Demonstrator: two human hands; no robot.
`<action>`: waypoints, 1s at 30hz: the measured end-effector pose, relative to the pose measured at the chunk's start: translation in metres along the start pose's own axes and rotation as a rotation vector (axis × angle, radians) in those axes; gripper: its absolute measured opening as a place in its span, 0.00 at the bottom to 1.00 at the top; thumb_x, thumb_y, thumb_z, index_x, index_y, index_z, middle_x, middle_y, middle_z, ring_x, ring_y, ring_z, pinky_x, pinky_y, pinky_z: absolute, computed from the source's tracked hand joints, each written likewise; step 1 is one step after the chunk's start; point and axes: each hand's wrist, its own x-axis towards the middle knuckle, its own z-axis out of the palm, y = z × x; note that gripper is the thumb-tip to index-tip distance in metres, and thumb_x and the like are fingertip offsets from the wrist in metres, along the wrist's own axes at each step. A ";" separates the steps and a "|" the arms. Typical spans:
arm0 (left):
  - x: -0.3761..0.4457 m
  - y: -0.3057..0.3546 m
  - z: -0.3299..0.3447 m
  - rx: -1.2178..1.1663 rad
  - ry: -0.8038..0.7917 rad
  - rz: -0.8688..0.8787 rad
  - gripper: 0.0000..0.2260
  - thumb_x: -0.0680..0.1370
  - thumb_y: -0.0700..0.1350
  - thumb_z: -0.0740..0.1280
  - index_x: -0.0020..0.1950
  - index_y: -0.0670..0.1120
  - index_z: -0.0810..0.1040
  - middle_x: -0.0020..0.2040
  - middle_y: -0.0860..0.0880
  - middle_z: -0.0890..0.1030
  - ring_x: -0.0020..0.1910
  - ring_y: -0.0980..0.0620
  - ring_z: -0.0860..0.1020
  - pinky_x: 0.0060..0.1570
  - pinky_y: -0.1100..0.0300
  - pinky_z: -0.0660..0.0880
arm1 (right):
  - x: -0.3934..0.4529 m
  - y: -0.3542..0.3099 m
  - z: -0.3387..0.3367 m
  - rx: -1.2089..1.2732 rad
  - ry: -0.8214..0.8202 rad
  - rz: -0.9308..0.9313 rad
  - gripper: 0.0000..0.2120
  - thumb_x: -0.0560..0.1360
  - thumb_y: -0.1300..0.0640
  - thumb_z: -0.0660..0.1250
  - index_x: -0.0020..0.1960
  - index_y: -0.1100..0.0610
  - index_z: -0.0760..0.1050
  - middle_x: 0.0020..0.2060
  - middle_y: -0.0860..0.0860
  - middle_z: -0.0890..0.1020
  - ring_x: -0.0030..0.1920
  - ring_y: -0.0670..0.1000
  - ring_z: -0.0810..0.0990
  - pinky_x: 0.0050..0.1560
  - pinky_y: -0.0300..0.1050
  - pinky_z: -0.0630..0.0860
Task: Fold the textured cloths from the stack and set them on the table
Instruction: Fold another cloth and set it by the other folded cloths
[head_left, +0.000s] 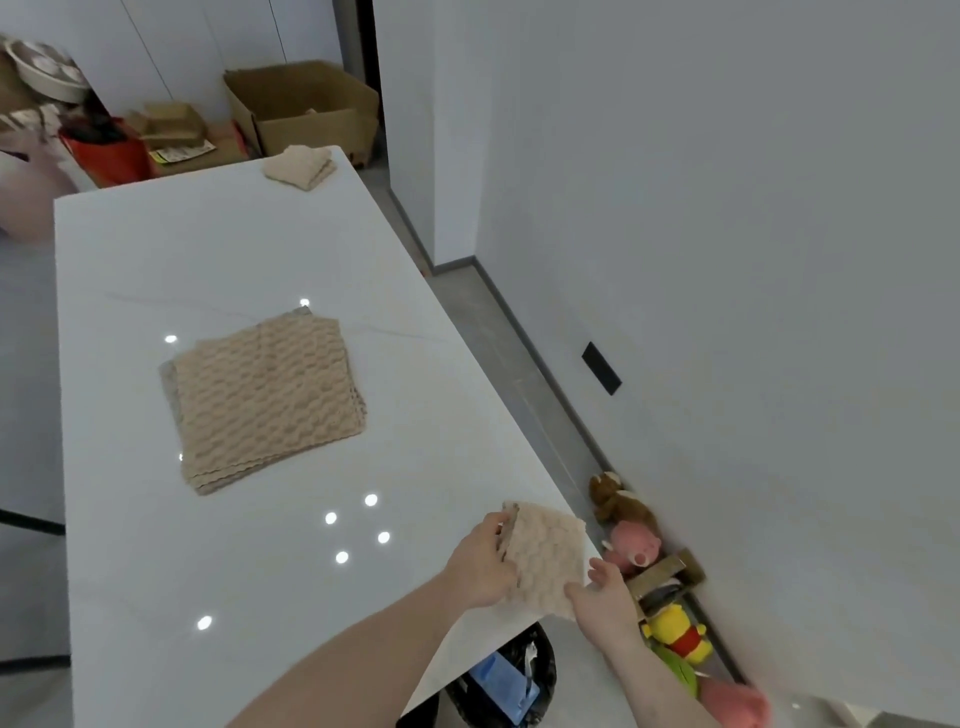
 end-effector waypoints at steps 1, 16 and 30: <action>0.000 -0.003 -0.004 0.043 -0.004 0.003 0.32 0.76 0.50 0.68 0.78 0.54 0.62 0.70 0.52 0.74 0.64 0.52 0.76 0.66 0.54 0.75 | -0.003 -0.001 -0.003 -0.010 0.003 -0.002 0.31 0.76 0.56 0.70 0.77 0.55 0.65 0.72 0.54 0.75 0.69 0.56 0.75 0.67 0.50 0.73; -0.196 -0.070 -0.083 0.109 0.401 0.071 0.22 0.79 0.46 0.67 0.71 0.63 0.68 0.69 0.63 0.69 0.67 0.62 0.71 0.60 0.66 0.70 | -0.120 -0.031 0.024 0.081 -0.242 -0.400 0.20 0.77 0.56 0.69 0.66 0.42 0.72 0.64 0.41 0.75 0.61 0.43 0.76 0.49 0.36 0.75; -0.313 -0.115 -0.142 0.052 0.591 0.196 0.20 0.78 0.46 0.71 0.67 0.62 0.72 0.68 0.64 0.71 0.66 0.59 0.72 0.63 0.59 0.70 | -0.248 -0.082 0.122 -0.028 -0.401 -0.669 0.22 0.76 0.48 0.68 0.69 0.41 0.71 0.67 0.38 0.71 0.63 0.39 0.74 0.53 0.36 0.77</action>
